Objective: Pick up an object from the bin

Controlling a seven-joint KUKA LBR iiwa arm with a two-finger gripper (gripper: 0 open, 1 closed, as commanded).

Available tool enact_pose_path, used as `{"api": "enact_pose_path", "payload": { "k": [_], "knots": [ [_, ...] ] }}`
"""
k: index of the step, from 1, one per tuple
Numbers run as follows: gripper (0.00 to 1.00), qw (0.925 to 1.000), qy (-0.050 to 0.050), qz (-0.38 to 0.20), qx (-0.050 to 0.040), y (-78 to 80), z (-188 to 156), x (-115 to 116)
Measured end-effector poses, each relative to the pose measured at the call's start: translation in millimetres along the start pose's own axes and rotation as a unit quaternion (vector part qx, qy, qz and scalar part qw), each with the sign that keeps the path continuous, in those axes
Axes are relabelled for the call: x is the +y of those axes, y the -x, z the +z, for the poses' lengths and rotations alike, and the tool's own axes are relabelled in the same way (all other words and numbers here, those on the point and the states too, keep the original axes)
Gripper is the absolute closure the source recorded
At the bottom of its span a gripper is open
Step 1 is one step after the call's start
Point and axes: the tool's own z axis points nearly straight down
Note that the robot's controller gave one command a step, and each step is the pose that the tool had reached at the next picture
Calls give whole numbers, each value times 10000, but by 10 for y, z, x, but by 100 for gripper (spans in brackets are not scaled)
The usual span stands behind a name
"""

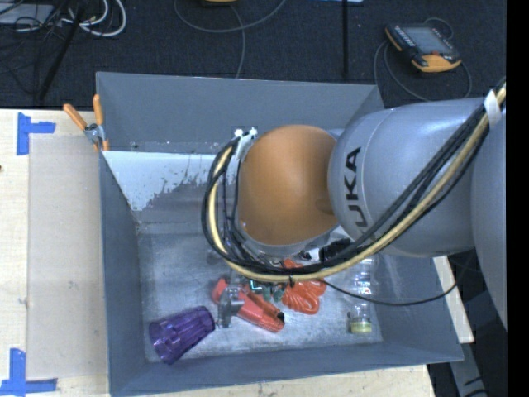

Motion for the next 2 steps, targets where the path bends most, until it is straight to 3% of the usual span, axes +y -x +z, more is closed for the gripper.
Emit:
{"api": "enact_pose_path", "payload": {
  "k": [1,2],
  "knots": [
    [0,10000,7,24,-37,20,-42,-12],
    [0,9960,1,-895,-75,-117,317,317]
  ]
}}
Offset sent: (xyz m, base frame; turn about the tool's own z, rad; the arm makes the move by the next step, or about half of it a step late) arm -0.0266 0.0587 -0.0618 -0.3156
